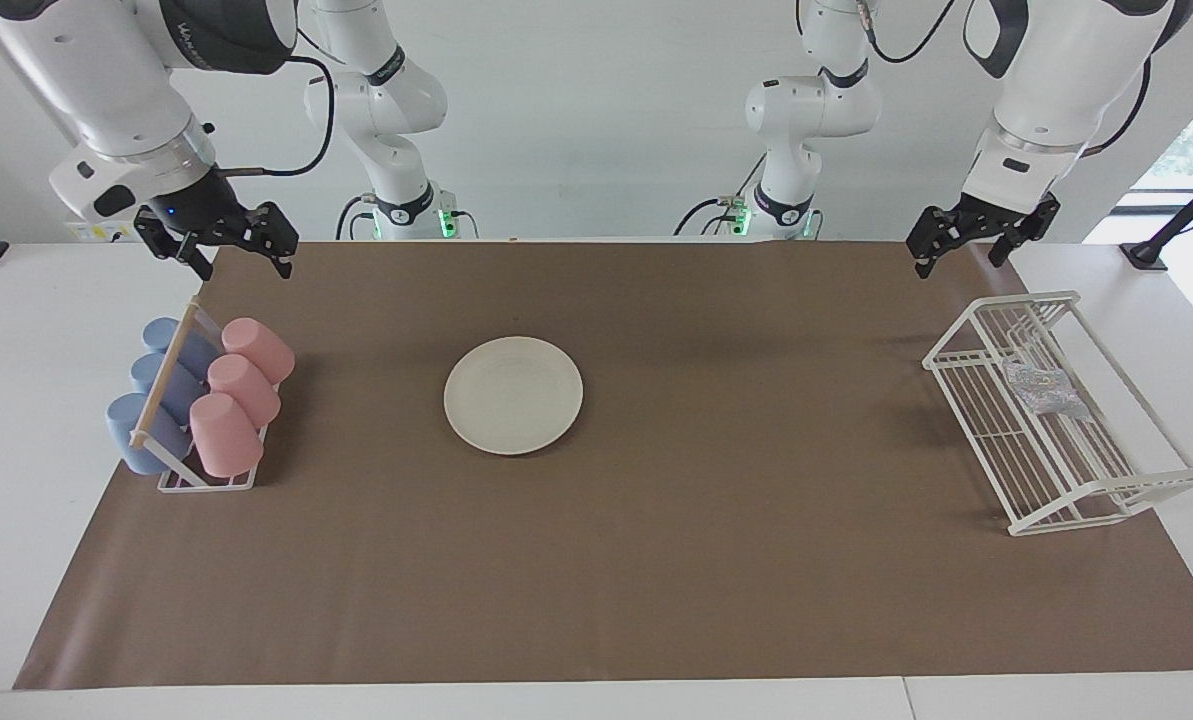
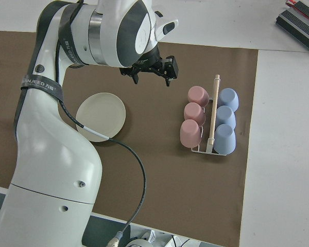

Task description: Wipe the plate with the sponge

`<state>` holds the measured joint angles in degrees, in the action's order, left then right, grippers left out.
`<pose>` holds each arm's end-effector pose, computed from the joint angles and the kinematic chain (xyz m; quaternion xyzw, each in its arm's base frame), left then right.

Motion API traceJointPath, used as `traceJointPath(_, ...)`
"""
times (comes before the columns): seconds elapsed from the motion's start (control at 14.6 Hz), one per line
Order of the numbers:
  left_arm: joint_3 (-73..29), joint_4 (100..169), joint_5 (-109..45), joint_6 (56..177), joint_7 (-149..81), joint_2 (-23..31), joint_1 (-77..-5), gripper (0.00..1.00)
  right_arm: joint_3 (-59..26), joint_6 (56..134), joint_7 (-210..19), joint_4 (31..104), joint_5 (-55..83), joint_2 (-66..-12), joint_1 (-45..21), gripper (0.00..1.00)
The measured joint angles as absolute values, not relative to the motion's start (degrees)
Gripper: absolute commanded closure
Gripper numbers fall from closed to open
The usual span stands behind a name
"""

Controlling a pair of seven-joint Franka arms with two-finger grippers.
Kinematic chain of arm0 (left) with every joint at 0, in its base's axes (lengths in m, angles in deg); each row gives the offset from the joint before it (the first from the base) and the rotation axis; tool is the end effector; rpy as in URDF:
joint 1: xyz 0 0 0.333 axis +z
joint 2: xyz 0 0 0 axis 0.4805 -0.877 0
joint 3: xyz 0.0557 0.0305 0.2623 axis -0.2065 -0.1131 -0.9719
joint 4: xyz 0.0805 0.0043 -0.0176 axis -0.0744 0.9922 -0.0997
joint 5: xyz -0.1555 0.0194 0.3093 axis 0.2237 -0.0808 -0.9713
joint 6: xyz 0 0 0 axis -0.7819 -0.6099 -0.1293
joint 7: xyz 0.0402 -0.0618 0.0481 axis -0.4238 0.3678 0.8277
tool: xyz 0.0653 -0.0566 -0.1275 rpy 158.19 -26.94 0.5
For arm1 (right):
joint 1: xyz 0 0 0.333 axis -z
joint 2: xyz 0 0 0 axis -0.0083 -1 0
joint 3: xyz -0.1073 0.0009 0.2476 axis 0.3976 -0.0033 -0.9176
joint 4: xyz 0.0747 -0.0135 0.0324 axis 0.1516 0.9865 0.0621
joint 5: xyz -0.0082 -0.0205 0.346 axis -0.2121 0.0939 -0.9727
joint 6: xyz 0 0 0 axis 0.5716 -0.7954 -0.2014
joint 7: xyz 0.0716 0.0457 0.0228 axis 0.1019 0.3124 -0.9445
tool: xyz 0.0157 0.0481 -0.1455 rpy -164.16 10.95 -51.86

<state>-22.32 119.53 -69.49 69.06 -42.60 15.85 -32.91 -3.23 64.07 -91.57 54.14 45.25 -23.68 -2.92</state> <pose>0.4960 -0.0292 0.5213 -0.9945 0.0031 0.0007 0.1043 0.4964 -0.0301 0.5218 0.9993 0.0063 -0.0379 0.0025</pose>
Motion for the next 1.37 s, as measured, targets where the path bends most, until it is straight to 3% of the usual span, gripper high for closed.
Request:
traceJointPath(0.82,-21.85,122.01,-107.59,77.91,-24.63,-2.43,-35.87,0.0,-5.56,64.07,-91.36,54.15,45.25,-23.68,-3.09,0.0)
traceJointPath(1.17,-22.31,123.79,-111.5,80.33,-17.81,-4.94,-34.67,0.0,-6.54,64.07,-90.82,54.15,45.25,-23.68,-3.09,0.0)
traceJointPath(1.24,-22.31,124.0,-111.53,80.65,-17.45,-4.93,-34.46,0.13,-6.58,64.07,-90.79,54.15,45.25,-23.68,-3.09,0.0)
traceJointPath(1.37,-22.32,124.04,-111.57,80.8,-17.11,-4.92,-34.24,0.57,-6.61,64.07,-90.76,54.15,45.25,-23.68,-3.09,0.0)
